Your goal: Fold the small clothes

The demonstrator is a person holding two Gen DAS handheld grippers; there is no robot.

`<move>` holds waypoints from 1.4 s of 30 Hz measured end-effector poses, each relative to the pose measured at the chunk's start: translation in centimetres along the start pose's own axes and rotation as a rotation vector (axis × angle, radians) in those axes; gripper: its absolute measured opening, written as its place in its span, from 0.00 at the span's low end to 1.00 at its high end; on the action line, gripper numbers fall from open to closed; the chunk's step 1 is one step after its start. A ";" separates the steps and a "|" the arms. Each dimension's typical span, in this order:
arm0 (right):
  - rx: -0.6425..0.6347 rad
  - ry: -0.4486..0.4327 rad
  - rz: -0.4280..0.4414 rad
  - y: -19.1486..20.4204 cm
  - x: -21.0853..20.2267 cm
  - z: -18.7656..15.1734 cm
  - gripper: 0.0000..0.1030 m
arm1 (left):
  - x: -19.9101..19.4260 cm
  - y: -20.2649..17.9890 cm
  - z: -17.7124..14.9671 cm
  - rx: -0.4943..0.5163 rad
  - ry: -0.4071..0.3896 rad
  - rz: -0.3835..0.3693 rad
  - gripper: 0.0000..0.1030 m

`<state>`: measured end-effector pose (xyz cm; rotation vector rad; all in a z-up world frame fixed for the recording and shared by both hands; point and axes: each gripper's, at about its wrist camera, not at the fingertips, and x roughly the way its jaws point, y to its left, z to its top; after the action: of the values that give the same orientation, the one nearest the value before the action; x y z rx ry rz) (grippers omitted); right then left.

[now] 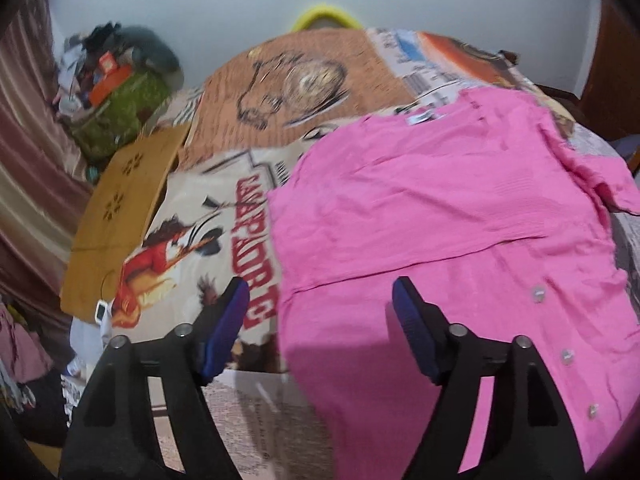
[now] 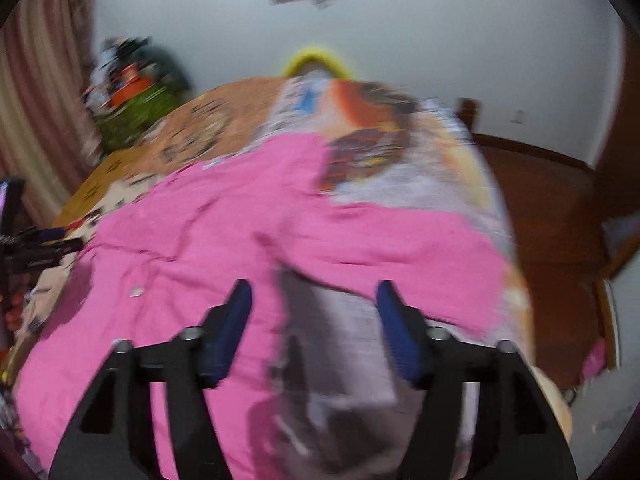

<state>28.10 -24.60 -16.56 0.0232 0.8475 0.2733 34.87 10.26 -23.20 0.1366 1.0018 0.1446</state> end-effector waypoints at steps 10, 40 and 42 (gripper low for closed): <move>0.209 0.039 0.006 -7.2 1.6 -1.1 0.61 | 1.3 -4.3 0.7 0.020 0.023 -0.044 0.75; 0.023 -0.174 0.071 1.8 -2.4 8.9 0.04 | -2.3 2.2 -2.9 -0.111 -0.059 -0.119 0.75; -0.010 -0.178 0.089 3.8 -1.9 9.5 0.04 | -2.4 3.0 -3.3 -0.128 -0.062 -0.127 0.75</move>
<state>33.12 -20.60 -8.41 0.0753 0.6692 0.3537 30.65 12.95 -22.39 -0.0390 0.9337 0.0874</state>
